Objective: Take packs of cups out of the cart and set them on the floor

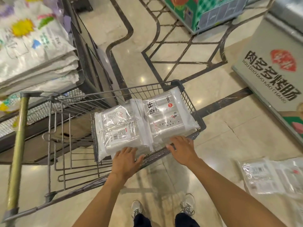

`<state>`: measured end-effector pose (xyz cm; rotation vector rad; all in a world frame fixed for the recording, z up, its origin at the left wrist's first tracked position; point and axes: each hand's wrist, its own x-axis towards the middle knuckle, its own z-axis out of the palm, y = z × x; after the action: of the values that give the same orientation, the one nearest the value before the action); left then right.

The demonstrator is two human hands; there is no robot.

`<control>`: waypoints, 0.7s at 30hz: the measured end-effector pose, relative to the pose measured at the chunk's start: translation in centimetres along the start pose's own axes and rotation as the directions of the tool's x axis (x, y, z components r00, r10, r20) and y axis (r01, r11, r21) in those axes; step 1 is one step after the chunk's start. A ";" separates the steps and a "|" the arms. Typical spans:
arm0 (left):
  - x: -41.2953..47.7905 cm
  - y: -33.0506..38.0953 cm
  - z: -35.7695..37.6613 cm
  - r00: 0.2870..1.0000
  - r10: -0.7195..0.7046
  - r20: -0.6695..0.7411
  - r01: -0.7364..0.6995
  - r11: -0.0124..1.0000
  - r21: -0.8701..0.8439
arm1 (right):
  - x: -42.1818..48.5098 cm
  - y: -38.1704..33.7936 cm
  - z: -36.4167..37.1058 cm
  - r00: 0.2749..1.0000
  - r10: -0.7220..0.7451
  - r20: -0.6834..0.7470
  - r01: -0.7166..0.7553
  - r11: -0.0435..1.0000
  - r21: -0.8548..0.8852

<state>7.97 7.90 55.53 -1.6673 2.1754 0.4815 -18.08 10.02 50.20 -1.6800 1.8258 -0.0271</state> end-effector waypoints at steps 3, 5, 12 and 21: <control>0.0 4.3 -3.7 0.992 0.041 -0.117 -0.042 0.999 -0.005 | -3.0 1.9 -3.0 0.993 0.096 -0.063 -0.094 0.995 0.034; 0.1 7.5 -5.7 0.980 0.076 -0.182 -0.075 0.997 0.010 | -5.3 3.8 -5.1 0.977 0.152 -0.152 -0.152 0.988 0.013; 1.8 17.0 -9.1 0.885 0.330 -0.329 -0.321 0.944 0.084 | -13.5 9.3 -11.1 0.845 0.445 -0.298 -0.412 0.895 0.171; 2.4 29.4 -9.0 0.625 0.718 -0.307 -0.733 0.675 0.085 | -25.3 13.4 -9.5 0.476 0.816 -0.328 -0.642 0.577 0.505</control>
<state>-21.73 8.90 63.85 -0.8188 3.0882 0.4832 -35.17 31.37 63.04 -0.5231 2.6779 -0.4374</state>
